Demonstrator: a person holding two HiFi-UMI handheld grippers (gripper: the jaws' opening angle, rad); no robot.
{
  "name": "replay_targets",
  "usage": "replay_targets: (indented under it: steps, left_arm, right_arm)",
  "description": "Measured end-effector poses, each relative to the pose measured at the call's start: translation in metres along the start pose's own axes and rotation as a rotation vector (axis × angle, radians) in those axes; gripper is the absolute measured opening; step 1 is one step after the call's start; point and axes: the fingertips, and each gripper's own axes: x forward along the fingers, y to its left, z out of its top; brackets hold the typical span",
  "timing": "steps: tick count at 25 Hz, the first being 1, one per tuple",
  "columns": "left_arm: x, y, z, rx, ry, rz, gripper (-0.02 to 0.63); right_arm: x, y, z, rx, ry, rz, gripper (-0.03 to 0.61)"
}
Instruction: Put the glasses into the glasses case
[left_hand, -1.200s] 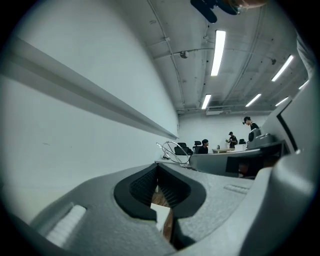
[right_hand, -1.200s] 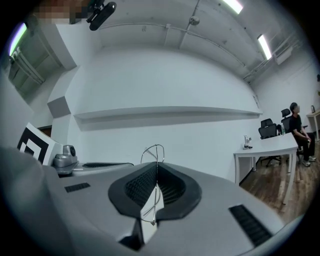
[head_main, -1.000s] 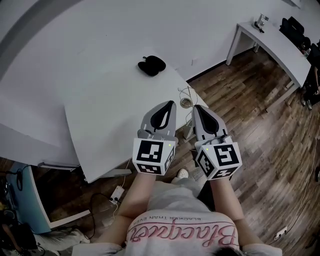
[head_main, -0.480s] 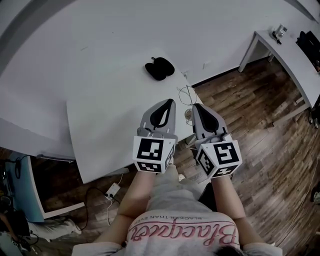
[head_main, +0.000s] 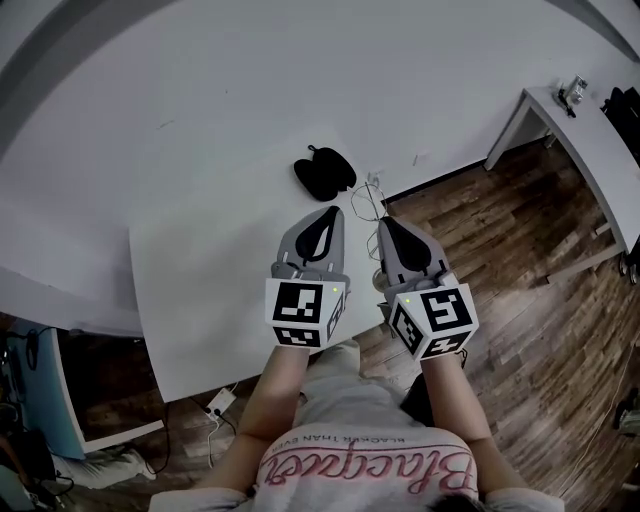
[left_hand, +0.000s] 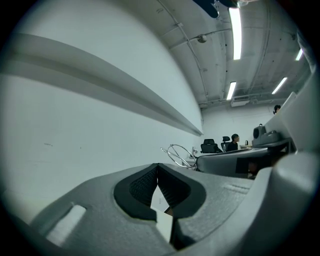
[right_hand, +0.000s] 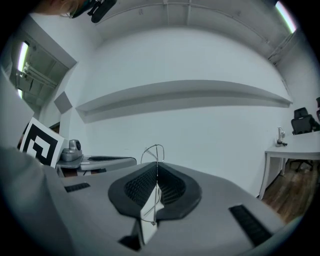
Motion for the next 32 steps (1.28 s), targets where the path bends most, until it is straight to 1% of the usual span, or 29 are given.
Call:
replay_targets:
  steps: [6,10,13,14,18,23,32]
  left_arm:
    - [0.044,0.035,-0.011,0.000,0.029,0.014,0.006]
    - [0.065,0.062,-0.024,0.013,0.038,0.027,0.006]
    - [0.082,0.076,-0.035,0.045,0.040,0.013,0.006]
    - [0.088,0.082,-0.040,0.044,0.045,0.011,0.006]
    - [0.109,0.105,-0.066,-0.013,0.080,0.039,0.006]
    - [0.133,0.124,-0.098,-0.080,0.147,0.079,0.006]
    - [0.166,0.140,-0.129,-0.118,0.208,0.135,0.006]
  right_arm:
    - [0.061,-0.025,0.001,-0.035,0.043,0.023,0.012]
    - [0.103,-0.036,-0.010,-0.068,0.088,0.034,0.014]
    - [0.132,-0.042,-0.019,-0.073,0.127,0.043,0.014]
    - [0.141,-0.045,-0.023,-0.073,0.141,0.047,0.014]
    - [0.179,-0.058,-0.046,-0.083,0.205,0.055,0.014]
    - [0.220,-0.075,-0.082,-0.064,0.297,0.088,0.014]
    - [0.278,-0.085,-0.141,-0.099,0.423,0.146,0.014]
